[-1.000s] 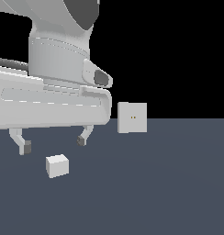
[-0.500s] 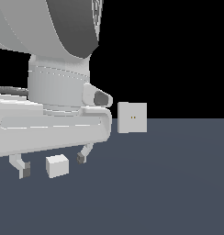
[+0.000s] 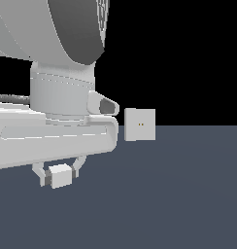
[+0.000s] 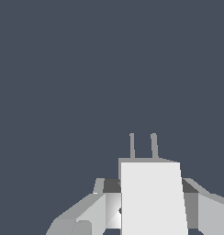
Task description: Plug the charger into the wall socket.
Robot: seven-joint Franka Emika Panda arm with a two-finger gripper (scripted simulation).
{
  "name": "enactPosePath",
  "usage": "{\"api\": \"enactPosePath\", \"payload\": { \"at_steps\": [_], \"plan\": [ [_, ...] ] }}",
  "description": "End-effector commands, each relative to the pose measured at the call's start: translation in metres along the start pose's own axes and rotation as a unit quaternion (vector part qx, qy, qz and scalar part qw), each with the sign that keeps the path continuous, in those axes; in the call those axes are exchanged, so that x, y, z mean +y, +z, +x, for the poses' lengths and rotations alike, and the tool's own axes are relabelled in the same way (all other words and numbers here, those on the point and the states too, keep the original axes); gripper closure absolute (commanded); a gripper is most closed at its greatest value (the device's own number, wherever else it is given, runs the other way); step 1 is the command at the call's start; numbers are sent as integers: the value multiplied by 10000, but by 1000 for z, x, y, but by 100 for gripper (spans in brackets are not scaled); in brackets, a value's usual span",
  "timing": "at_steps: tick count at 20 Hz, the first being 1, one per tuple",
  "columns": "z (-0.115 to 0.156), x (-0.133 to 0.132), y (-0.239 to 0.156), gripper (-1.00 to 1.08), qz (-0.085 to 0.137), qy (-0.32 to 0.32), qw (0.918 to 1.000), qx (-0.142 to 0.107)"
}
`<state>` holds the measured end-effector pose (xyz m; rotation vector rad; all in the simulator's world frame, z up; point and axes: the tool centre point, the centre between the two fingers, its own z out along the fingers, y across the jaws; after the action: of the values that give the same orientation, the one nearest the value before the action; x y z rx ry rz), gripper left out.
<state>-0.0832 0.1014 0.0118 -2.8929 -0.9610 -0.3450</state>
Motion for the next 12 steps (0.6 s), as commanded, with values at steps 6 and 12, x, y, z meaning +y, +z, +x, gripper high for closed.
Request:
{"api": "enactPosePath", "payload": {
  "at_steps": [6, 12],
  "plan": [
    [1, 3, -2, 108, -7, 30, 10000, 2],
    [4, 33, -13, 108, -65, 287, 9996, 5]
  ]
}}
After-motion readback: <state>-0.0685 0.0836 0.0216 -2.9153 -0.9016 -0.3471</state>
